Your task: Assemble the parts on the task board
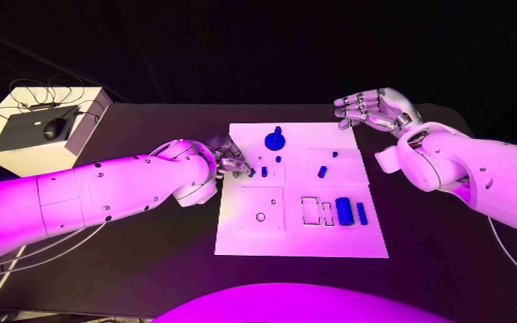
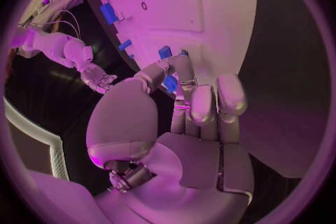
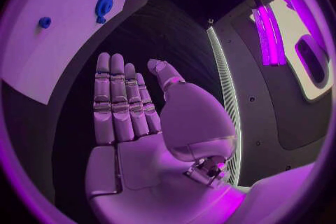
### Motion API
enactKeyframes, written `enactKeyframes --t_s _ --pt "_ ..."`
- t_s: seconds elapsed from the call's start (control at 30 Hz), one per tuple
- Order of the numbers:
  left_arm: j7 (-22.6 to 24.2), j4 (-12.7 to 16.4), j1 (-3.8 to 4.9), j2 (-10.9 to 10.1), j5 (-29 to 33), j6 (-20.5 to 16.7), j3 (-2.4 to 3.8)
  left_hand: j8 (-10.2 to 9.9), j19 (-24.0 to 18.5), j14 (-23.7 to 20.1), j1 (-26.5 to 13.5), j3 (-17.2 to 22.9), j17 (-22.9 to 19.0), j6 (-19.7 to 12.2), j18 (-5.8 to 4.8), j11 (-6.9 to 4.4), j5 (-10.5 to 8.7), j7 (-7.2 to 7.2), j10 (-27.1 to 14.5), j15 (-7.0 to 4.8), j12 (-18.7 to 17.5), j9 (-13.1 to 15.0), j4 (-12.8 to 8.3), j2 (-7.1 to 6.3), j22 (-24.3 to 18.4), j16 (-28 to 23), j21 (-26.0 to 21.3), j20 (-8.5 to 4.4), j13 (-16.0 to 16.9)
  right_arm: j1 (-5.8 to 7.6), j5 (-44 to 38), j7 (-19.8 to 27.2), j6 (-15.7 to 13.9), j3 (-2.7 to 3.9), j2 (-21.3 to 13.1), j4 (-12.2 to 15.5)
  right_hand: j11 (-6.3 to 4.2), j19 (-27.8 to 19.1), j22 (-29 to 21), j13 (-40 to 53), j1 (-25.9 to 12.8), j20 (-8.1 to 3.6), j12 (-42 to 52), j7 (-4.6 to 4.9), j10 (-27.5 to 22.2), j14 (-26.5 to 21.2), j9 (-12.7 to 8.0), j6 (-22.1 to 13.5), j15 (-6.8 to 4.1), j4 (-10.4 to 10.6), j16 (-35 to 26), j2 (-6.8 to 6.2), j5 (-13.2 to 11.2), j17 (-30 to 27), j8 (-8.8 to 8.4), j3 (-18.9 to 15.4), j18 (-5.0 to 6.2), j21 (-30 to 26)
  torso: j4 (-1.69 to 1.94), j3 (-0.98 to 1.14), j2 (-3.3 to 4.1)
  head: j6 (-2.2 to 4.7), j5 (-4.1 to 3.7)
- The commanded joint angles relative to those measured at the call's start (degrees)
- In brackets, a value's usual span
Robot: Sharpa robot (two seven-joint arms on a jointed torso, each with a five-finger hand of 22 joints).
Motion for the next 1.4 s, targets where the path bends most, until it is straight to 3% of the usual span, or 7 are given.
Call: enactKeyframes --t_s 0.03,0.3,0.57,0.9,1.4 --pt "-0.93 0.27 -0.26 0.05 -0.98 3.34 -0.18 1.51 0.18 -0.05 0.16 0.00 -0.01 4.37 -0.51 -0.34 0.21 -1.74 2.44 -0.09 -0.30 13.43 0.22 0.20 5.67 0.08 0.02 -0.06 0.13 0.03 0.12 0.27 0.52 0.03 -0.04 0.08 -0.08 -0.21 0.05 -0.08 0.06 -0.01 -0.38 0.41 0.34 0.20 -0.06 -0.04 -0.31 0.07 -0.32 -0.23 0.33 -0.08 -0.34 0.33 -0.81 0.23 0.02 -0.05 0.04 -0.02 0.02" --pt "-0.97 0.55 -0.27 -0.02 -0.88 7.16 -0.17 1.71 0.27 0.13 -0.48 -0.51 0.66 5.02 -0.80 -0.34 1.49 -2.07 2.55 0.08 0.83 13.41 0.31 0.23 5.80 0.86 0.55 0.03 0.47 0.03 0.12 0.25 0.59 0.03 0.02 0.01 -0.08 -0.21 0.05 -0.08 0.06 -0.01 -0.38 0.41 0.34 0.20 -0.06 -0.04 -0.31 0.07 -0.32 -0.23 0.33 -0.08 -0.34 0.33 -0.81 0.23 0.08 -0.06 -0.02 -0.11 0.04" --pt "-1.11 0.43 -0.27 0.13 -0.58 8.87 -0.16 1.30 0.20 0.13 -1.59 -1.45 0.89 5.67 -1.04 -0.33 1.29 -2.27 2.55 0.17 1.62 13.02 0.12 2.06 5.72 1.29 0.73 -0.03 0.17 0.03 0.12 0.24 0.62 0.03 0.06 -0.04 -0.08 -0.21 0.05 -0.08 0.06 -0.01 -0.38 0.41 0.34 0.20 -0.06 -0.04 -0.31 0.07 -0.32 -0.23 0.33 -0.08 -0.34 0.33 -0.81 0.23 0.00 -0.02 0.04 -0.05 0.13" --pt "-1.06 -0.03 -0.27 0.50 -0.33 8.59 -0.15 1.02 0.24 0.14 -5.45 -0.76 1.02 6.27 -1.13 -0.42 0.49 -2.41 2.52 0.13 2.41 12.93 -1.98 4.98 5.59 1.68 1.08 -0.12 0.10 0.03 0.12 0.22 0.64 0.03 0.06 -0.02 -0.08 -0.21 0.05 -0.08 0.06 -0.01 -0.38 0.41 0.34 0.20 -0.06 -0.04 -0.31 0.07 -0.32 -0.23 0.33 -0.08 -0.34 0.33 -0.81 0.23 -0.02 0.03 0.02 0.00 0.10" --pt "-1.66 -1.35 -0.24 1.43 0.34 11.22 -0.11 0.95 0.15 0.18 -8.16 0.72 1.30 6.57 -1.27 -0.41 0.47 -2.57 2.57 0.16 2.92 13.25 -4.30 6.64 5.48 2.12 1.51 -0.12 0.07 0.03 0.03 0.18 0.69 0.03 -0.01 0.08 -0.08 -0.22 0.08 -0.08 0.07 -0.02 -0.41 0.42 0.35 0.21 -0.07 -0.04 -0.31 0.03 -0.34 -0.28 0.39 -0.09 -0.37 0.51 -0.80 0.27 -0.01 0.01 0.03 -0.13 0.01"
